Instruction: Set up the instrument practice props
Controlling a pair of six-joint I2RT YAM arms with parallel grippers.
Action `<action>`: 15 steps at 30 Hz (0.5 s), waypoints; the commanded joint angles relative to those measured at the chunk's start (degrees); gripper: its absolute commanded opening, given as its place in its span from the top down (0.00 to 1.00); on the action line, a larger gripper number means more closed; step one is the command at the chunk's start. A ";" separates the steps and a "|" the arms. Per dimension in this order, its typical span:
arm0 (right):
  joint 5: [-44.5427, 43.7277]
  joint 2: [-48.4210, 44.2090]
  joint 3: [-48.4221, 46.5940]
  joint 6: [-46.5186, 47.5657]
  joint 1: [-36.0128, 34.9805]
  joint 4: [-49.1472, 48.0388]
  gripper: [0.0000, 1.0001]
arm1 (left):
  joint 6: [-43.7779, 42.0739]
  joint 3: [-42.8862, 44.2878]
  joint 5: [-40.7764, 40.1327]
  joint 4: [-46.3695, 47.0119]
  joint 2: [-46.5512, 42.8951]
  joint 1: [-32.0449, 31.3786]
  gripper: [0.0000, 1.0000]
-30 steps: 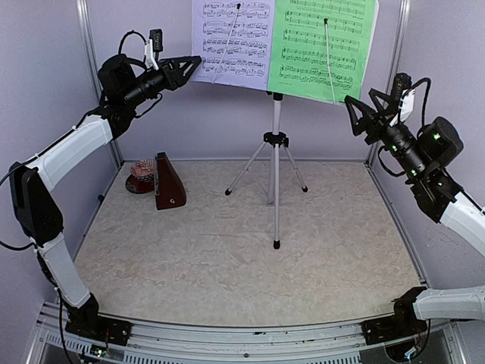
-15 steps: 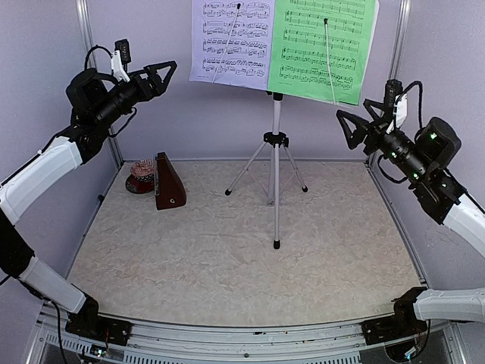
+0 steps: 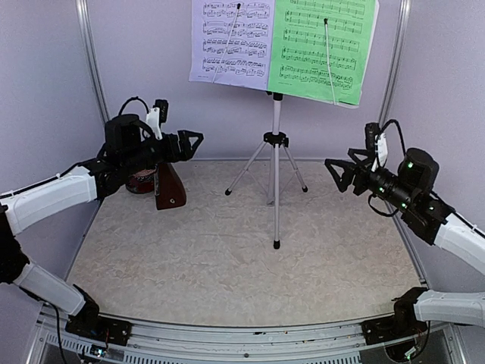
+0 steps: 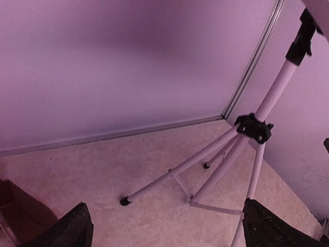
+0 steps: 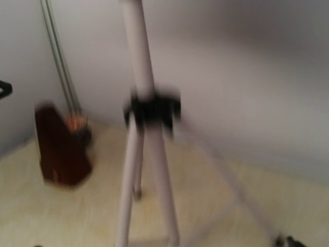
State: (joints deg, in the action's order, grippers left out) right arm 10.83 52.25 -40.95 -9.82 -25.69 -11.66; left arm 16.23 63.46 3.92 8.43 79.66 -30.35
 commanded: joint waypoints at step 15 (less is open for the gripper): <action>-1.17 15.82 17.47 -7.63 -4.59 -17.12 0.00 | 10.28 -22.48 -12.75 3.67 0.93 -5.34 0.01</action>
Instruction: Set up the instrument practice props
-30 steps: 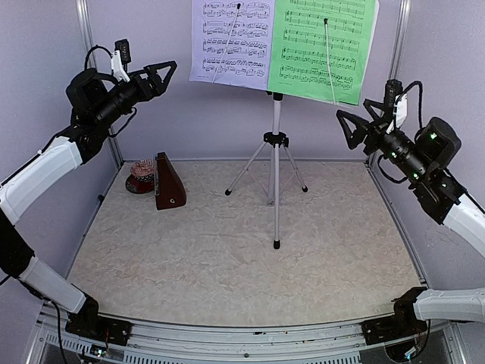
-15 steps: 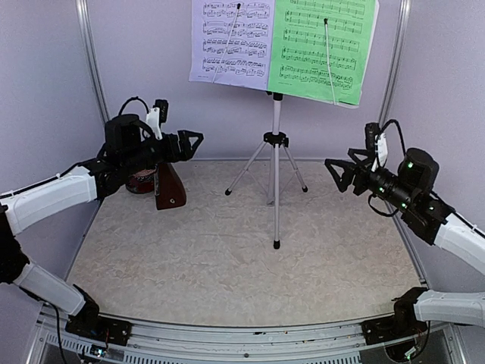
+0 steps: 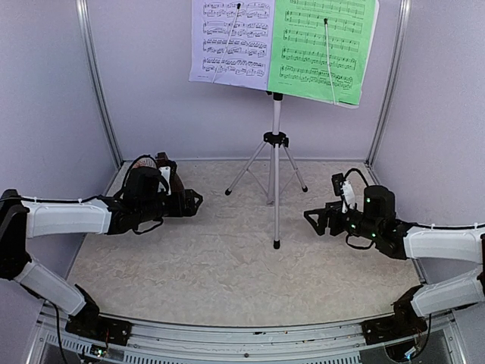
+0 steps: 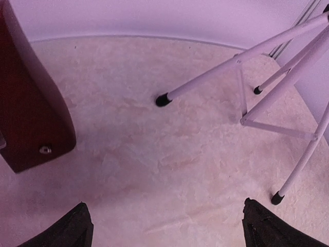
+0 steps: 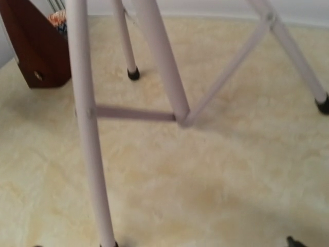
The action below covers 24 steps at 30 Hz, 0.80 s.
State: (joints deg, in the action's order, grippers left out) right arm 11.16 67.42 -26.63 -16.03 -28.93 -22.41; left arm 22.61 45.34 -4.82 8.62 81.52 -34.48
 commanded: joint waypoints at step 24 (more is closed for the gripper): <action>-2.73 -0.15 5.71 -2.64 -3.32 -8.78 0.00 | 12.91 -0.78 -22.71 -7.64 -8.86 10.94 0.01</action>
State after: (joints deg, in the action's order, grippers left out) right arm 8.71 67.68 -19.88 -18.33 -31.51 -30.00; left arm 34.57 39.97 -25.36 2.87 70.35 -26.72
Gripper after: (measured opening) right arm 0.999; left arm 0.988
